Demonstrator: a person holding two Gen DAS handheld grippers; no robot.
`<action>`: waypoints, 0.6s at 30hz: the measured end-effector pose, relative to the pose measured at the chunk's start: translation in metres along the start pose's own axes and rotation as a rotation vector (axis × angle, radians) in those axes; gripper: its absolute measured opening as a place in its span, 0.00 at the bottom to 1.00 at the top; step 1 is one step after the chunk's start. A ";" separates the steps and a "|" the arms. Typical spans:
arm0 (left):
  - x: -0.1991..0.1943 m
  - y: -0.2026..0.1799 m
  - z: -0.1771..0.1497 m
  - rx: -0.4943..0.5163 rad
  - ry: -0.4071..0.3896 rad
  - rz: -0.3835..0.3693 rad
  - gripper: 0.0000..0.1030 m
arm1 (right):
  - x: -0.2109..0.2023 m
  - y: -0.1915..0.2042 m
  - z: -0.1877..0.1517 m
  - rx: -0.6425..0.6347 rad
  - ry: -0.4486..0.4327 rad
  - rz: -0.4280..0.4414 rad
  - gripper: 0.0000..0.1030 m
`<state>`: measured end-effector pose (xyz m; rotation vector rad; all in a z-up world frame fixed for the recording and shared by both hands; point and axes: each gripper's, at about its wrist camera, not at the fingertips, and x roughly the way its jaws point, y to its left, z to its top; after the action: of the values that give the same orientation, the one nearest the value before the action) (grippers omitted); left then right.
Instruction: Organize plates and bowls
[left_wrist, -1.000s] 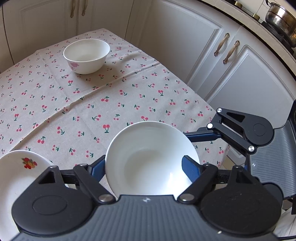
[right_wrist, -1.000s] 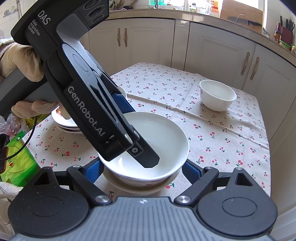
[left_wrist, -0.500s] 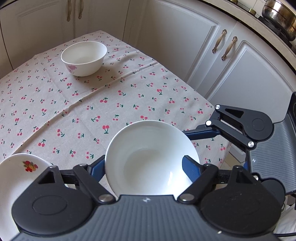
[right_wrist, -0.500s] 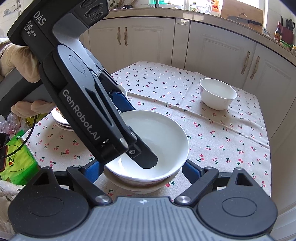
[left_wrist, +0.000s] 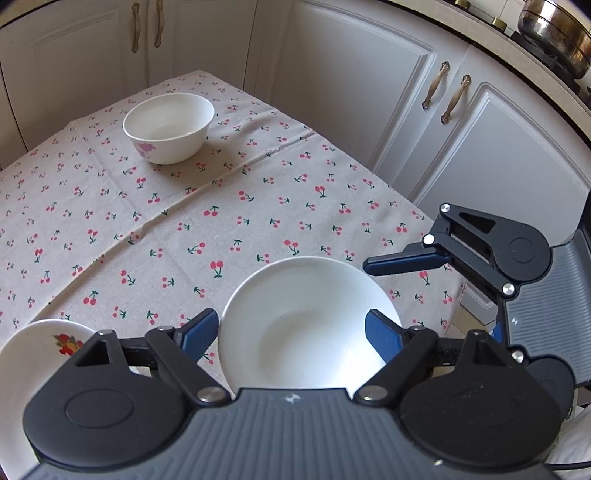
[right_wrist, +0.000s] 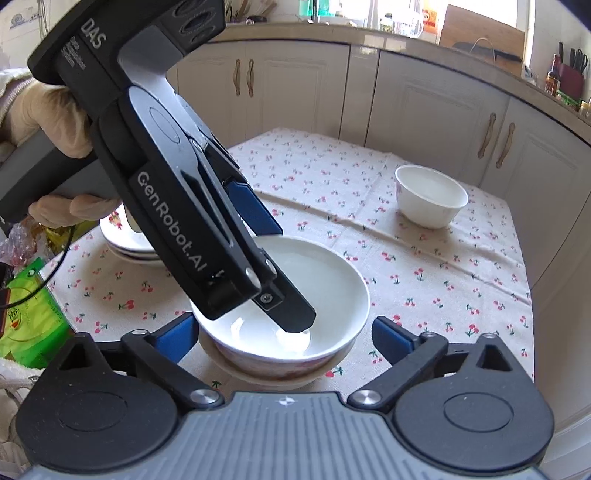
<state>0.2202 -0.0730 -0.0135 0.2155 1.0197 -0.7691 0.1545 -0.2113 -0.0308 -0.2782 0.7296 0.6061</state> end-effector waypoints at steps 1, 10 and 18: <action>-0.001 0.000 0.001 0.002 -0.003 0.003 0.84 | -0.001 0.000 0.000 -0.001 -0.001 0.000 0.99; -0.006 0.005 -0.001 -0.008 -0.011 0.018 0.84 | -0.016 -0.002 0.007 -0.001 -0.064 -0.021 1.00; -0.008 0.002 -0.003 -0.002 -0.016 0.014 0.84 | -0.008 -0.015 -0.002 0.048 -0.034 -0.059 1.00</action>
<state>0.2172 -0.0660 -0.0086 0.2137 1.0030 -0.7561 0.1572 -0.2273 -0.0259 -0.2437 0.6999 0.5353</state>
